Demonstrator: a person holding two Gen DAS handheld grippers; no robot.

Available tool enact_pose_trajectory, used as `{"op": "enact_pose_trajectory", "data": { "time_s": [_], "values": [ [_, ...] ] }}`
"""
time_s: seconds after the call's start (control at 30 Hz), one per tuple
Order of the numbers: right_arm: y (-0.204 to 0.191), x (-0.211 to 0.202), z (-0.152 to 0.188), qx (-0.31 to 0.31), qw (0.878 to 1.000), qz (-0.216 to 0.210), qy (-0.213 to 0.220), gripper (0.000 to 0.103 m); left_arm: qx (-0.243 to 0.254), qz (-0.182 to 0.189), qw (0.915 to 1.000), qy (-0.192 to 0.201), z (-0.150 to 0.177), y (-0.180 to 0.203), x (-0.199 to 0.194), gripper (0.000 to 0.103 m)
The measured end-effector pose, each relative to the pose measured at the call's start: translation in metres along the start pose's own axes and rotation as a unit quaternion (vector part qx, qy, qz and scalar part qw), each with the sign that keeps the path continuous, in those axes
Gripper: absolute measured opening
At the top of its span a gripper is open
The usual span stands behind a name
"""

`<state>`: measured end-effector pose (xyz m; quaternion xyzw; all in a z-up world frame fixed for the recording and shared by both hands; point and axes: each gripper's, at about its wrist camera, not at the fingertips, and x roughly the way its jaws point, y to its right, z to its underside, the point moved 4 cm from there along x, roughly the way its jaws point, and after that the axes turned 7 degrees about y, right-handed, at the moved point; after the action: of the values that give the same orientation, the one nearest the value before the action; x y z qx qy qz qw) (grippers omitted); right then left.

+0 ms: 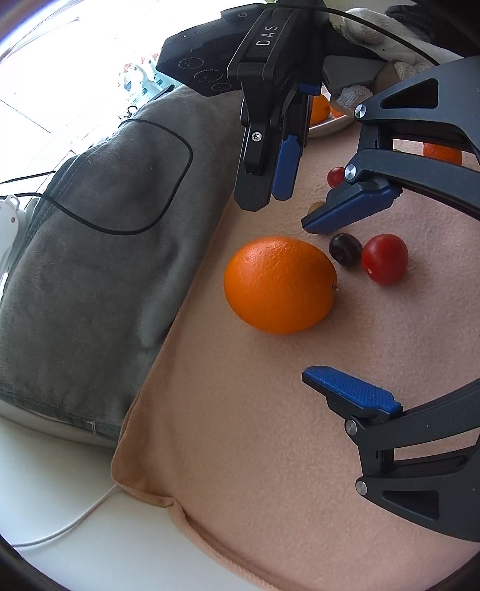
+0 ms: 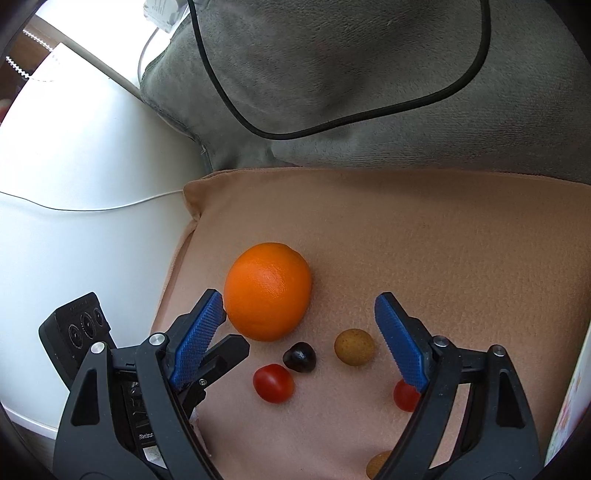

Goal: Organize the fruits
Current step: 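Close the right gripper around the large navel orange and lift it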

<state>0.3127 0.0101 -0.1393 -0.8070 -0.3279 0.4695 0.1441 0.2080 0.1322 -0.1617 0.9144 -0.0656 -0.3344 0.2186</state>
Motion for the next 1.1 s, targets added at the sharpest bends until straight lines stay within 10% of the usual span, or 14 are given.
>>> {"op": "enact_pose_trajectory", "data": {
  "time_s": [1.1],
  "values": [
    [-0.027, 0.043, 0.001, -0.013, 1.000, -0.013, -0.026, 0.065, -0.001, 0.022, 0.9996, -0.015, -0.001, 0.005, 0.009, 0.055]
  ]
}}
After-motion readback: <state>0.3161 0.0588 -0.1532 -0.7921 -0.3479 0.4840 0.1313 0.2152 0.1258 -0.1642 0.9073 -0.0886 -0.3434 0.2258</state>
